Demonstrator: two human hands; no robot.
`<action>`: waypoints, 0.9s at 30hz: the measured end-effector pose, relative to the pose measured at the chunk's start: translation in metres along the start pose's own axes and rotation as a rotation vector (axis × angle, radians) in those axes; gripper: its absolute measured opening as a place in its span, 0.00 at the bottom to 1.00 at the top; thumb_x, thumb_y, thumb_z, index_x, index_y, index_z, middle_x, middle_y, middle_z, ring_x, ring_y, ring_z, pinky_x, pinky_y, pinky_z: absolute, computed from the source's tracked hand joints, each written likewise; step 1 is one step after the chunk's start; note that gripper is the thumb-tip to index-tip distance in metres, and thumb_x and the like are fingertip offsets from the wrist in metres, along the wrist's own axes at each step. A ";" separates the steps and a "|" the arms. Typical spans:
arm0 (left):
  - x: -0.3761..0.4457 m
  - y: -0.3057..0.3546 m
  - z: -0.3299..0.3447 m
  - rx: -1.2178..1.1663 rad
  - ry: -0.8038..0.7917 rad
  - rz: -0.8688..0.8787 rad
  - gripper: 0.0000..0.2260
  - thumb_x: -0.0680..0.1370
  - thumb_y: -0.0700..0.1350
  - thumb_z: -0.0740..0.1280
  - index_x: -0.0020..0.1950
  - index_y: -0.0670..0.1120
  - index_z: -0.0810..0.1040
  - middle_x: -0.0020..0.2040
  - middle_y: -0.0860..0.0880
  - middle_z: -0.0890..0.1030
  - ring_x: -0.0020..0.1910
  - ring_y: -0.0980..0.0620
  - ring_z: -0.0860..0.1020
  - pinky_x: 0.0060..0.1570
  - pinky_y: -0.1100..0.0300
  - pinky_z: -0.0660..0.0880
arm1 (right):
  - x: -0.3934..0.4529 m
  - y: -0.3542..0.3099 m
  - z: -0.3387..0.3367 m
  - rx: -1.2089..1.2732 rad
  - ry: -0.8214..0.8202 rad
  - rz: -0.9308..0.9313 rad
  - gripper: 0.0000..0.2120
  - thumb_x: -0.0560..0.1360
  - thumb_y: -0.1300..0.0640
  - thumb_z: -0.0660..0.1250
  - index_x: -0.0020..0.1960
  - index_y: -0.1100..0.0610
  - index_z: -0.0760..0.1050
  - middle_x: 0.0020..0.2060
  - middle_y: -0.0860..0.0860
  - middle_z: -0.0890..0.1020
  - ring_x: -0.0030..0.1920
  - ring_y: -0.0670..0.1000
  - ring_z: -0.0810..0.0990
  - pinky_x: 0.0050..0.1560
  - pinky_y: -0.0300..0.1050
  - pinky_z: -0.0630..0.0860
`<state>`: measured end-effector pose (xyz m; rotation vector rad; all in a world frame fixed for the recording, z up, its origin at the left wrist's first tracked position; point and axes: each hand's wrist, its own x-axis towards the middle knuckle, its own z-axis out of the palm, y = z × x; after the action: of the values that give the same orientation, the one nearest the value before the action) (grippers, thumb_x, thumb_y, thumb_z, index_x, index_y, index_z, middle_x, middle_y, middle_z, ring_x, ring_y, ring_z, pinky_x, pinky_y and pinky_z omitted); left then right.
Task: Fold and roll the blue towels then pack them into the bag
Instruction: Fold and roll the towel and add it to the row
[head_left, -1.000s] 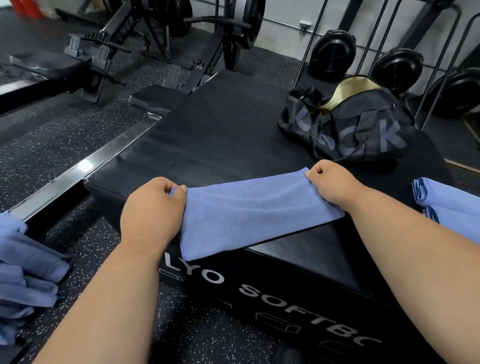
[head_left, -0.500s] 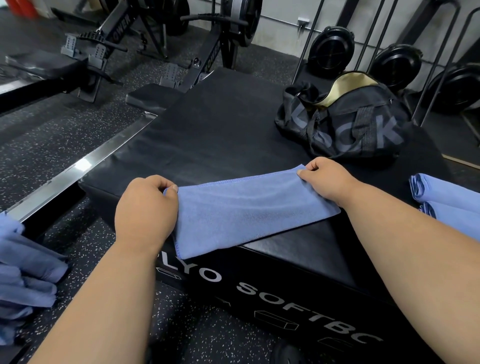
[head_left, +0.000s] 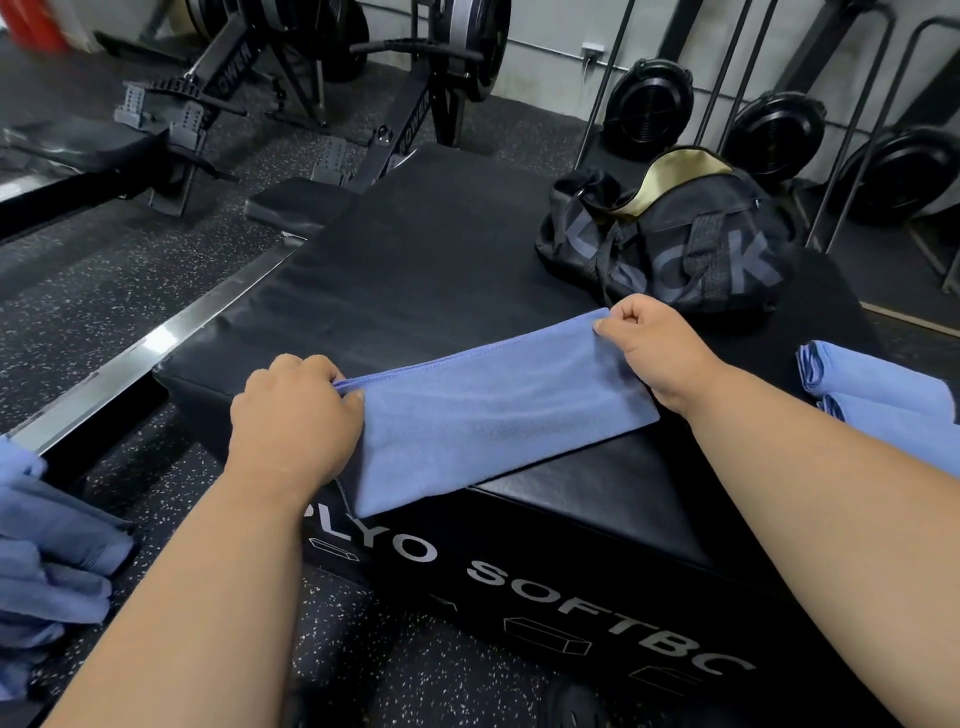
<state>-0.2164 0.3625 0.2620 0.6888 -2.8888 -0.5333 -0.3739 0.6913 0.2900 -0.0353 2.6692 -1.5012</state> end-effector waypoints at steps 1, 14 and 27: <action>-0.001 0.000 -0.001 -0.044 -0.021 0.034 0.07 0.81 0.52 0.66 0.53 0.50 0.77 0.53 0.45 0.80 0.54 0.38 0.75 0.54 0.46 0.73 | -0.002 0.000 -0.003 0.022 0.008 -0.019 0.09 0.78 0.56 0.70 0.44 0.52 0.71 0.28 0.42 0.69 0.29 0.44 0.64 0.33 0.43 0.62; -0.035 0.003 -0.042 -0.836 -0.287 0.218 0.04 0.82 0.48 0.72 0.50 0.50 0.83 0.41 0.57 0.83 0.41 0.54 0.77 0.47 0.52 0.72 | -0.068 -0.013 -0.073 0.284 0.056 -0.140 0.16 0.83 0.62 0.68 0.68 0.50 0.76 0.34 0.45 0.81 0.41 0.43 0.81 0.48 0.38 0.77; -0.075 0.030 -0.035 -1.171 -0.247 0.091 0.11 0.77 0.57 0.72 0.52 0.50 0.83 0.47 0.48 0.85 0.46 0.50 0.79 0.51 0.50 0.73 | -0.135 -0.004 -0.116 0.293 0.144 -0.140 0.12 0.84 0.65 0.64 0.65 0.53 0.74 0.31 0.40 0.79 0.36 0.38 0.77 0.39 0.33 0.73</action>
<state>-0.1549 0.4111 0.3028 0.2779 -2.1270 -2.0895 -0.2491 0.7962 0.3610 -0.1012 2.5671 -1.9953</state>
